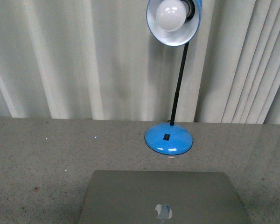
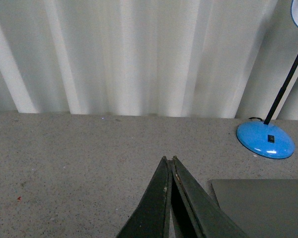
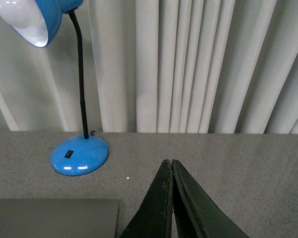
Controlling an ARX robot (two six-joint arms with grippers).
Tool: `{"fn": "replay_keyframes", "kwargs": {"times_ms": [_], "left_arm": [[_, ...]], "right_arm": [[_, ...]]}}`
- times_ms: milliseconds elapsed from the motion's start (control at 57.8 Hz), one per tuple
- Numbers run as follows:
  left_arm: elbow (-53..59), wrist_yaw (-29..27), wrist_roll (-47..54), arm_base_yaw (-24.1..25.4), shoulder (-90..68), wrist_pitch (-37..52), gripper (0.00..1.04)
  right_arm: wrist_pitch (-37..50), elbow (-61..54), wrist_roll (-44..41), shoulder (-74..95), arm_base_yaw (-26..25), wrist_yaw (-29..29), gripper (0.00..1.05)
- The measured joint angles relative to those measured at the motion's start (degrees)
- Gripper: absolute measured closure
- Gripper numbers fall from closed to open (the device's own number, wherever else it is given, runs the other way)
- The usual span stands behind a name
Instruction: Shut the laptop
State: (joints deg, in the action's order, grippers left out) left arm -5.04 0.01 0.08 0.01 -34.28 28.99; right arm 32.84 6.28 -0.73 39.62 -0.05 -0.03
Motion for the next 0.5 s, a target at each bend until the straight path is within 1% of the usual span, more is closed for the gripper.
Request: {"fn": "replay_keyframes", "kwargs": {"times_ms": [363,449,501], "left_arm": [[2.8,0.0,-0.1,0.0,9.1,-6.3,1.01],[3.5,0.0,-0.2,0.0,10.2,-5.4,1.01],[3.5,0.0,-0.2,0.0,11.4,-6.1,1.01]], "right_arm": [[-6.3,-3.5,0.0,-9.9,0.0,0.0,1.02],[-8.2,-4.1,0.1,-12.2,0.0,0.0,1.02],[-6.7,-5.3,0.1,-12.7,0.0,0.0,1.02]]}}
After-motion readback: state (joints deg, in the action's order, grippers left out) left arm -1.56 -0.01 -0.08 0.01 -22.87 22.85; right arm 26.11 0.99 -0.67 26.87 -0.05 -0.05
